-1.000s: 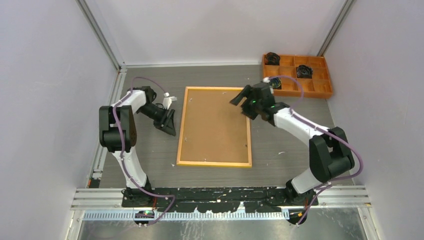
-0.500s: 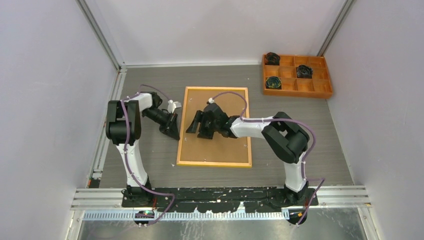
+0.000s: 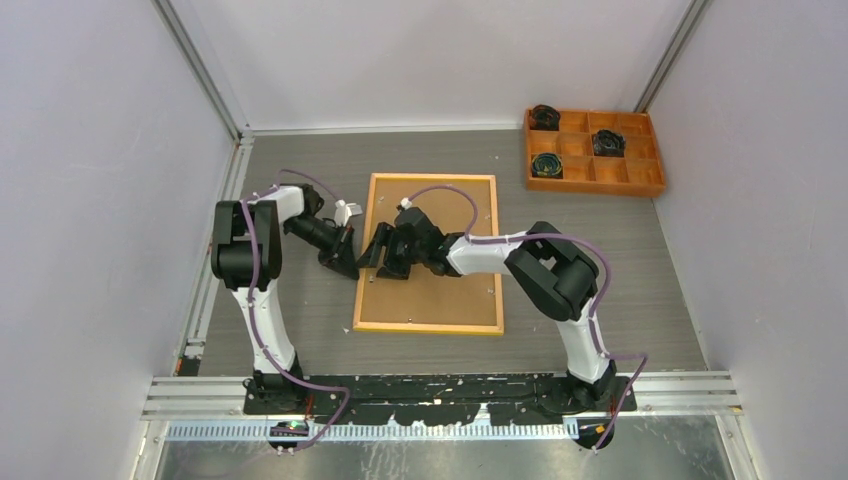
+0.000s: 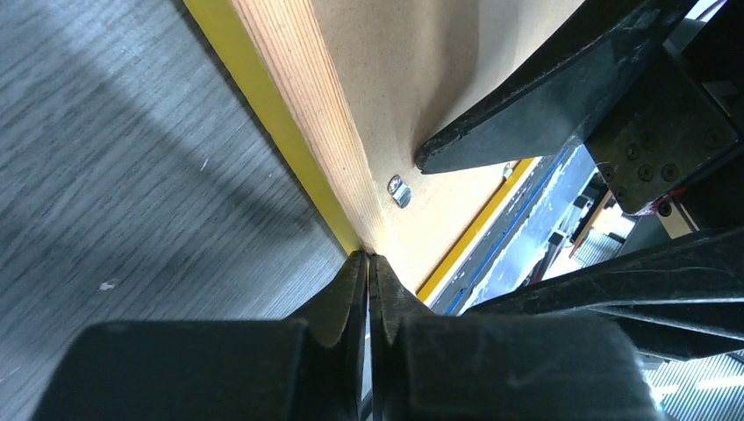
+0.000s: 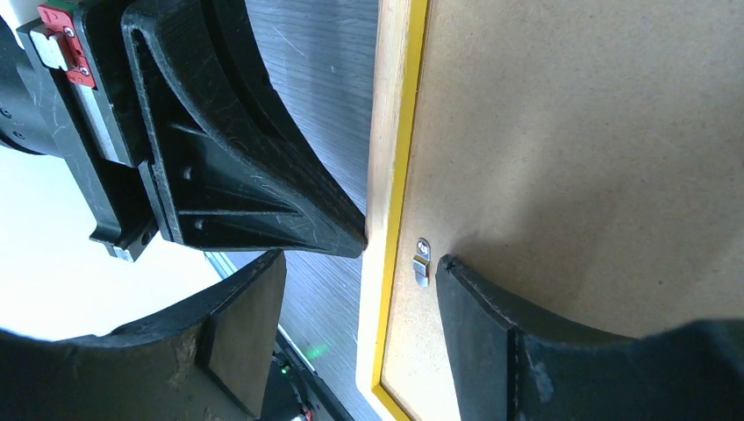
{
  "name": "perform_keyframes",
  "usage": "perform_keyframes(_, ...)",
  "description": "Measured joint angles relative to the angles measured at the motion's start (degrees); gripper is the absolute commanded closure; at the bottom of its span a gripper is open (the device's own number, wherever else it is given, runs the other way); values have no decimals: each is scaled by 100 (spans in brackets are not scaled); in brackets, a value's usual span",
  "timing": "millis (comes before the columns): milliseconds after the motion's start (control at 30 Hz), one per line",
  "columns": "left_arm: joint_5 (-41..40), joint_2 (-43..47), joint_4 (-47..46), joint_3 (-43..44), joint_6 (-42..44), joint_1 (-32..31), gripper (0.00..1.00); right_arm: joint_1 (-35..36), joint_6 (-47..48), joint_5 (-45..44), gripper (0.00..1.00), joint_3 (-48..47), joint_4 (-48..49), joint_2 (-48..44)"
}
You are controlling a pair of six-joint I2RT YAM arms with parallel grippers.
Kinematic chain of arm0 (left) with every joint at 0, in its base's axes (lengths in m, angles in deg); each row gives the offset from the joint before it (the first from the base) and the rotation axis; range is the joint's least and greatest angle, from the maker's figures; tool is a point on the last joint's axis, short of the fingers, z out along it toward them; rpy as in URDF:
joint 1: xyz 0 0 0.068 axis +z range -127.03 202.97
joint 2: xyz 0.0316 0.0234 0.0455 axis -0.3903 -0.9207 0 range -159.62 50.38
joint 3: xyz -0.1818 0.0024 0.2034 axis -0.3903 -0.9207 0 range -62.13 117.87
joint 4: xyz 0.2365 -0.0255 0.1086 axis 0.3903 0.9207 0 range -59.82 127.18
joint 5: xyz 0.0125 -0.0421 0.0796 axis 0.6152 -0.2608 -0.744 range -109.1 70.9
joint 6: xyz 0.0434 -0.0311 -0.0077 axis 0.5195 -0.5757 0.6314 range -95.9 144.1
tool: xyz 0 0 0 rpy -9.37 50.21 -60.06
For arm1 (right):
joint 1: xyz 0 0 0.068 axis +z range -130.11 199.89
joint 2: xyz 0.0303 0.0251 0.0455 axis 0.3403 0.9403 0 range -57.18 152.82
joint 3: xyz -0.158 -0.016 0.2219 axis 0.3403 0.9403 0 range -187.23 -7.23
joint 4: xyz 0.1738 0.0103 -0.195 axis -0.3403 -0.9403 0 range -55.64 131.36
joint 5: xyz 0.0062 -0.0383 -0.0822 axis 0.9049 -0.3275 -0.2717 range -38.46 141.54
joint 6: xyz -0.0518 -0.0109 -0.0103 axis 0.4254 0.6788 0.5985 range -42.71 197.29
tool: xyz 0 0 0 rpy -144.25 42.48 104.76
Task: Put the photo into the frame
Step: Install the photo frame at the center of the board.
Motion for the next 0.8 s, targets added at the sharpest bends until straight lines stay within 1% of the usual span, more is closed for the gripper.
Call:
perform_keyframes(267, 7, 0, -2, -7, -4, 0, 99, 13, -52, 142, 32, -50, 116, 94)
perform_keyframes(800, 2, 0, -2, -13, -4, 13, 100, 42, -199, 264, 33, -205, 74, 223)
